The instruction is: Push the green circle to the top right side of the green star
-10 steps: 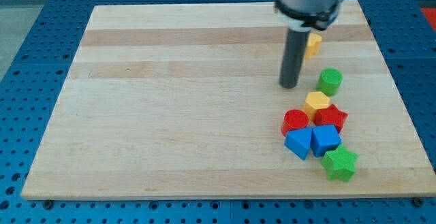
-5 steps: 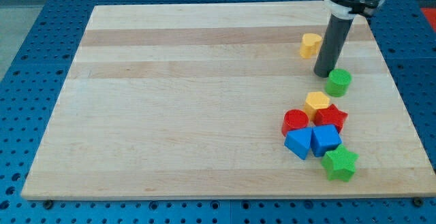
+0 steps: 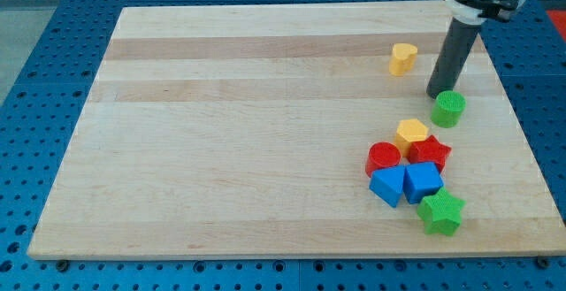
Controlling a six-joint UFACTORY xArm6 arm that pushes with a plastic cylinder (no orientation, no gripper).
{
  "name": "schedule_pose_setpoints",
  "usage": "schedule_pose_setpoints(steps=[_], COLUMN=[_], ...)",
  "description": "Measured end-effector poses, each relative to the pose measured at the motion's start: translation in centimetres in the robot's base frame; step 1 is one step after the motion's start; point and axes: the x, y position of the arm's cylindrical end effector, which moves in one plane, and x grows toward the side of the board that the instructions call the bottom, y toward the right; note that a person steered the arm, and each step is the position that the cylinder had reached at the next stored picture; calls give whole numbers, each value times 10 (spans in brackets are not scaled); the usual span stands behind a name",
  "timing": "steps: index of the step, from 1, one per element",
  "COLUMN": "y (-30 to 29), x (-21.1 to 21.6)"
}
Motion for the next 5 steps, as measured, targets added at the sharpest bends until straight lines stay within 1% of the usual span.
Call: schedule_pose_setpoints(steps=[1, 5], y=[0, -3], x=[5, 58])
